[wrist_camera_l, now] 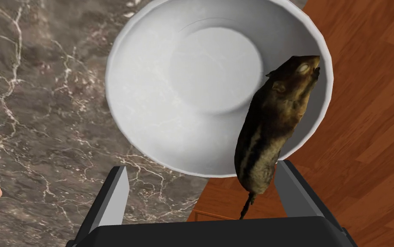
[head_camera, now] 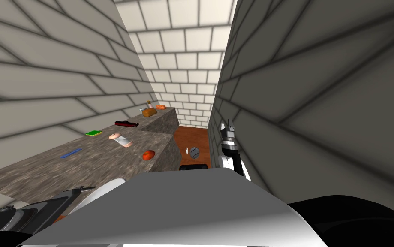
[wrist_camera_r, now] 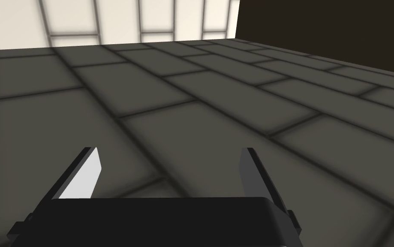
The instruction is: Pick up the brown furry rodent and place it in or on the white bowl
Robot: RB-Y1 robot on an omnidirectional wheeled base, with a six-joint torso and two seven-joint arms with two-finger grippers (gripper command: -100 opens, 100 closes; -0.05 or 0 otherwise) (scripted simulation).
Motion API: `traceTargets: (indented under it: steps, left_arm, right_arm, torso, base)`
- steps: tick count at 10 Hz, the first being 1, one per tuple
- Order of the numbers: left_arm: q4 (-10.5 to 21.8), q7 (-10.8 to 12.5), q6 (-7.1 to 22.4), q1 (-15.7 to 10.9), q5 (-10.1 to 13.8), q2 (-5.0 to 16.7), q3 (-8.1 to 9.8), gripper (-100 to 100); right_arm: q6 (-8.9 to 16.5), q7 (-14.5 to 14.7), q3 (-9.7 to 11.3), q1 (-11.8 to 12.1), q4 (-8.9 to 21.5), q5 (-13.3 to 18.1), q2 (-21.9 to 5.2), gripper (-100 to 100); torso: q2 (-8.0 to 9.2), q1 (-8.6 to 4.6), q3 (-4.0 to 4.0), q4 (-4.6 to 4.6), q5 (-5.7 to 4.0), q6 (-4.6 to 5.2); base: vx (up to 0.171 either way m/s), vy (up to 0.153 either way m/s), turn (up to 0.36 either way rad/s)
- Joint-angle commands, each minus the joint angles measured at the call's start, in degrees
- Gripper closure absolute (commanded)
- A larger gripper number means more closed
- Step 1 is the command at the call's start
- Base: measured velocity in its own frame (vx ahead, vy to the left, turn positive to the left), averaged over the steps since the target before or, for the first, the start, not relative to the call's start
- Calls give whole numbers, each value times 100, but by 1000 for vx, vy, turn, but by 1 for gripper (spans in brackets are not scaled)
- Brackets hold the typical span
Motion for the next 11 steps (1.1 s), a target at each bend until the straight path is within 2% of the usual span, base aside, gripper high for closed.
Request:
traceTargets:
  steps: [1, 9, 10, 11]
  left_arm:
    - [-51, 35, 104, 75, 276, 80, 267, -100]
    - [-255, 174, 521, 374, 1380, 398, 1333, -100]
    - [-229, 150, 475, 349, 1281, 372, 1240, -100]
    - [-234, 157, 487, 352, 1297, 376, 1255, 0]
  right_arm:
    - [0, 0, 0, 0, 0, 0, 0, 0]
    - [0, 0, 0, 0, 0, 0, 0, 0]
    - [0, 0, 0, 0, 0, 0, 0, 0]
    - [0, 0, 0, 0, 0, 0, 0, 0]
  torso:
    - [0, 0, 0, 0, 0, 0]
    - [-16, 1, -9, -4, 0, 1]
    - [-15, 0, -9, -4, 0, 2]
    - [-11, 0, -7, -3, 0, 2]
  base:
    - [17, 0, 41]
    - [31, 6, 27]
    - [12, 2, 5]
    - [0, 0, 0]
